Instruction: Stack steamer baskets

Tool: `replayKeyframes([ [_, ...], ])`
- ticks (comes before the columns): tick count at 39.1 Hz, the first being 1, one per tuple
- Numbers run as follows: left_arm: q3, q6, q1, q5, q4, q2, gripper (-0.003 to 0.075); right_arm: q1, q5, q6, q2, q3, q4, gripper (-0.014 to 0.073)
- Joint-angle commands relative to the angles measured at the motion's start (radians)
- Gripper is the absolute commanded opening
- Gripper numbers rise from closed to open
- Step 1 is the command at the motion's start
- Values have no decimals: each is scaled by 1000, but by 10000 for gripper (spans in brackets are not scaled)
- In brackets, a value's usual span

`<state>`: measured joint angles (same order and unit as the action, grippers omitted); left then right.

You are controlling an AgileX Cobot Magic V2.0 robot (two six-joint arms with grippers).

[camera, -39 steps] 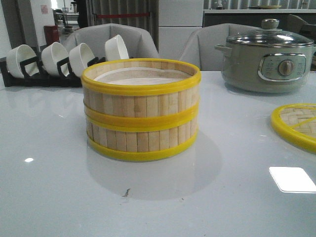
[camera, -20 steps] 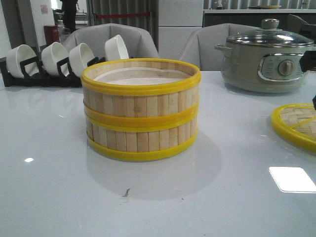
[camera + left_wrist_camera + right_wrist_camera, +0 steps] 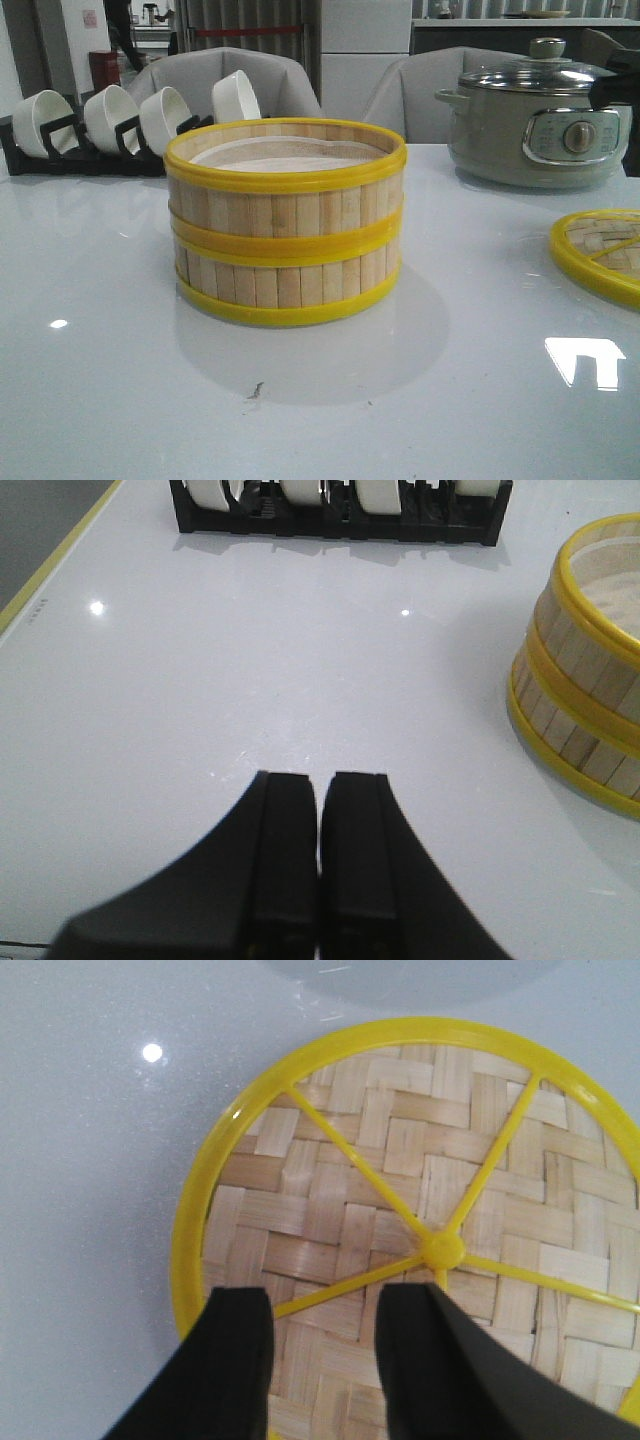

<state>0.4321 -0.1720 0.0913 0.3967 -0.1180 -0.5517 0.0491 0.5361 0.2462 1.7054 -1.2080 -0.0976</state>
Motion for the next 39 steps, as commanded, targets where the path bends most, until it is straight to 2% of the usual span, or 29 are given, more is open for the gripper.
replayKeyframes([
  [1,31,-9,8,-88,5,-2,91,22,-9,-11,-27,-51,-32,384],
  [11,31,-9,8,-88,5,-3,91,65,3,-11,-11,-51,-32,382],
  [39,31,-9,8,-88,5,-3,91,93,-68,-11,69,-53,-32,382],
])
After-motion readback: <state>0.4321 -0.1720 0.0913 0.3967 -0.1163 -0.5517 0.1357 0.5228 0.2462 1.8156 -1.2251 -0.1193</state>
